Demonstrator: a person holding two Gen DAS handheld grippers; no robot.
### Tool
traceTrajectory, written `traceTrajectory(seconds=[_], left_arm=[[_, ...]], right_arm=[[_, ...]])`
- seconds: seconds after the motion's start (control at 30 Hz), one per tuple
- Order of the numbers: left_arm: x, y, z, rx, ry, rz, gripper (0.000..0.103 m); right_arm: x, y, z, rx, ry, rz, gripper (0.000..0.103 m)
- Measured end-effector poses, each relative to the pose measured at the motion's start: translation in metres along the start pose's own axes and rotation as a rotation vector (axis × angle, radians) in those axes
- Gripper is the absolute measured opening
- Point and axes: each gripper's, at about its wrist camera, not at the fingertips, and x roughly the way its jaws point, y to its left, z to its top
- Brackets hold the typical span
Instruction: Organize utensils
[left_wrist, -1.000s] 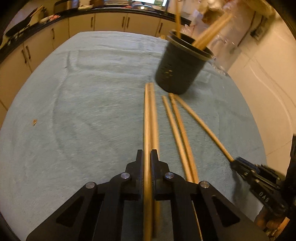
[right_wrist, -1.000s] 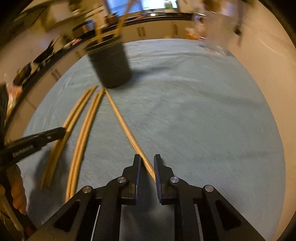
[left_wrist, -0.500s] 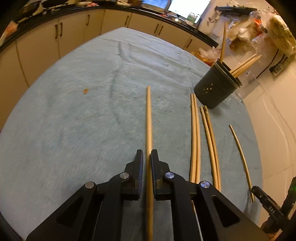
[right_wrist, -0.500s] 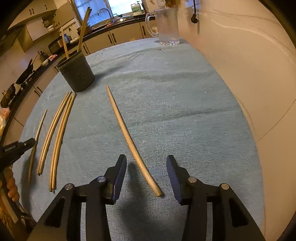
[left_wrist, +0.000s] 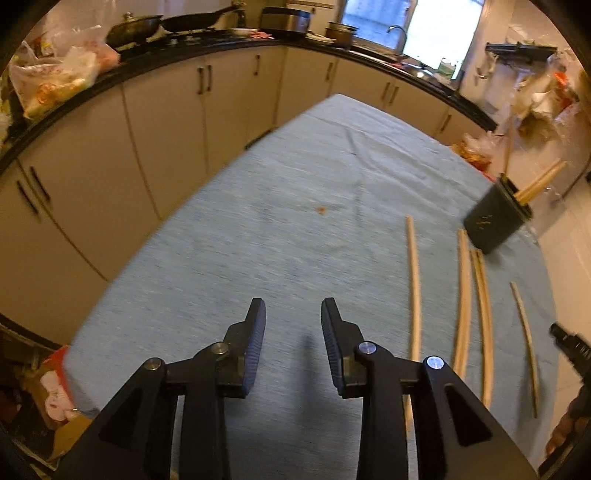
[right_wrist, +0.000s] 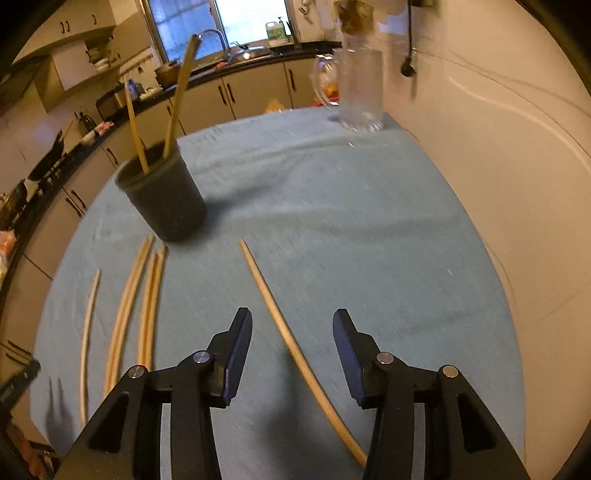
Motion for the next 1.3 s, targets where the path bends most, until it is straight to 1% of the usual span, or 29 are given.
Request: traceTrajectory(seconds=[0.1,0.27,0.37,0.5,0.63,0.67,0.73,0.8,0.87,1.0,1.07,1.17,1.3], left_arm=[[0.000,0.004,0.004,0.004,-0.004,0.056,0.030],[0.001,0.005,0.009,0.000,-0.017,0.093,0.030],[0.008,-0.002,0.011,0.012,-0.002,0.072,0.030],[0.020,-0.011,0.014,0.025,0.013,0.050,0.030],[0.032,-0.020,0.019,0.027,0.062,-0.033,0.030],[0.033,-0.024,0.019,0.038,0.066,-0.044,0.030],[0.037,-0.032,0.022,0.072,0.072,-0.056,0.030],[0.043,-0.041,0.025,0.100,0.097,-0.076,0.031],[0.049,-0.054,0.031,0.141,0.131,-0.116,0.031],[0.063,-0.083,0.040,0.238,0.178,-0.155,0.034],[0.071,-0.093,0.043,0.262,0.196,-0.167,0.034],[0.088,-0.107,0.048,0.289,0.229,-0.176,0.034],[0.099,-0.120,0.060,0.342,0.214,-0.162,0.034]], right_arm=[[0.007,0.004,0.013,0.014,-0.017,0.013,0.049],[0.022,-0.001,0.026,0.052,-0.010,0.044,0.049],[0.029,-0.012,0.021,0.073,0.023,0.070,0.050],[0.027,-0.031,0.001,0.062,0.077,0.086,0.051],[0.008,-0.048,-0.021,0.020,0.092,0.070,0.056],[0.003,-0.053,-0.026,0.018,0.096,0.066,0.058],[-0.005,-0.063,-0.034,0.015,0.099,0.044,0.058],[-0.008,-0.069,-0.038,0.006,0.109,0.033,0.059],[-0.004,-0.071,-0.038,0.002,0.129,0.042,0.059],[0.011,-0.058,-0.027,-0.030,0.164,0.091,0.059],[0.018,-0.047,-0.019,-0.065,0.166,0.105,0.059],[0.033,-0.030,-0.005,-0.111,0.164,0.097,0.058],[0.059,-0.005,0.009,-0.177,0.199,0.063,0.045]])
